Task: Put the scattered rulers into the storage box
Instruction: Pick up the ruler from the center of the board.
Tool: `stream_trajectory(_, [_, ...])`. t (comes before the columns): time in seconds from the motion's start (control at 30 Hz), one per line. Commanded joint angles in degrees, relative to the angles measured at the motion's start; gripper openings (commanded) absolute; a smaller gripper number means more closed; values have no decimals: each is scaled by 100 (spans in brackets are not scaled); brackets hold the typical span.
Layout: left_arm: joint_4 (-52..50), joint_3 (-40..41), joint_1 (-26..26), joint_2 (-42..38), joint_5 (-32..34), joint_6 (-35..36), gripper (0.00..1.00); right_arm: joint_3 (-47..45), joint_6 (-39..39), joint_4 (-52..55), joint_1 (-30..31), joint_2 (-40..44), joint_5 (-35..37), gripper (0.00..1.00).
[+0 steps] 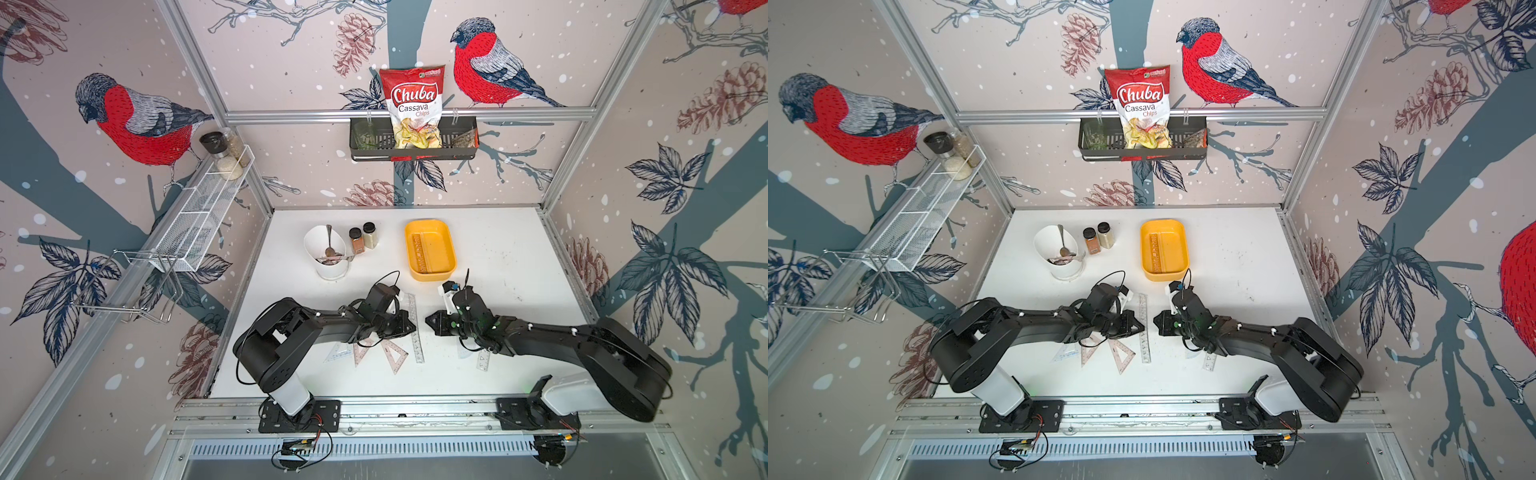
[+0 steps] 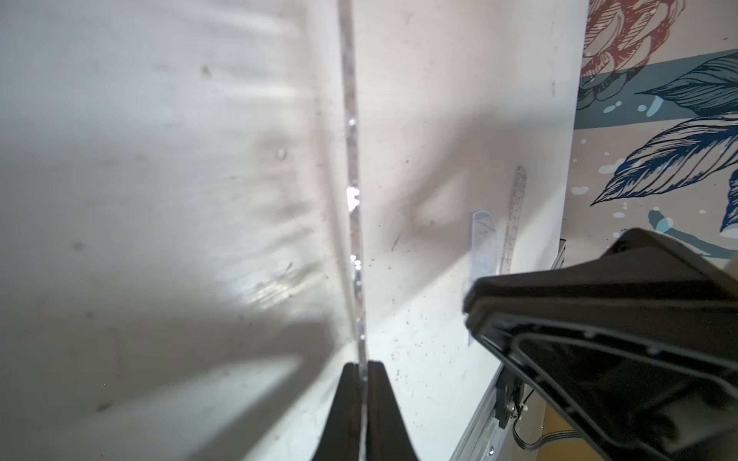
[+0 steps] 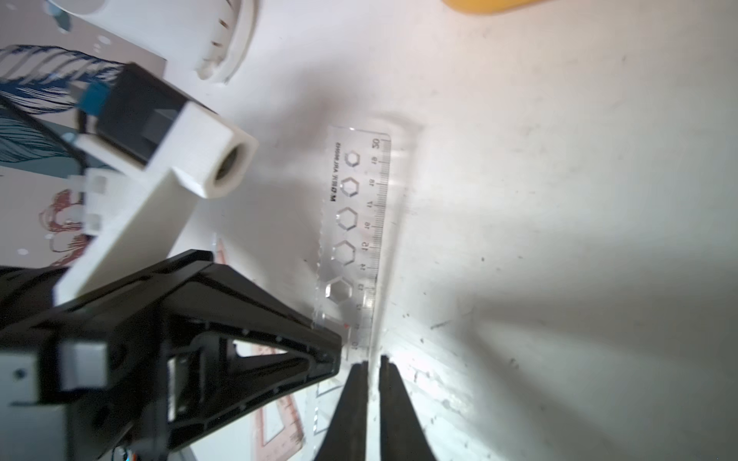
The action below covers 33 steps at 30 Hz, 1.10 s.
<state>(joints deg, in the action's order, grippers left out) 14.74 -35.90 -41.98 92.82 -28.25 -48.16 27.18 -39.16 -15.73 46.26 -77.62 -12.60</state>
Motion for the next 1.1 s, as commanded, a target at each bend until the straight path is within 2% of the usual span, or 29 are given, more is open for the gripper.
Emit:
stream_trajectory(0.0, [-32,-163,15,-269,-97,-184,0,-106,165,301,-179,553,-643,22])
stream_trajectory(0.13, [289,-325,165,-579,-467,-455,0,-385,-131,-230,-553,1272,-1951,38])
stream_trajectory(0.3, [922,-390,434,-719,-972,-922,0,-603,-598,-825,-879,1687,-2713,56])
stream_trajectory(0.53, [1575,-434,533,-739,-1243,-1342,0,-515,-862,-1315,-987,1226,-3090,59])
stream_trajectory(0.63, [1661,-464,541,-739,-1238,-1385,0,-444,-939,-1500,-987,995,-3189,56])
stream_trajectory(0.73, [1936,-352,526,-721,-1210,-1538,0,-357,-962,-1625,-996,785,-3313,49])
stream_trajectory(1.07, [1941,-395,559,-625,-1209,-1532,0,-272,-889,-1573,-1206,672,-3359,12])
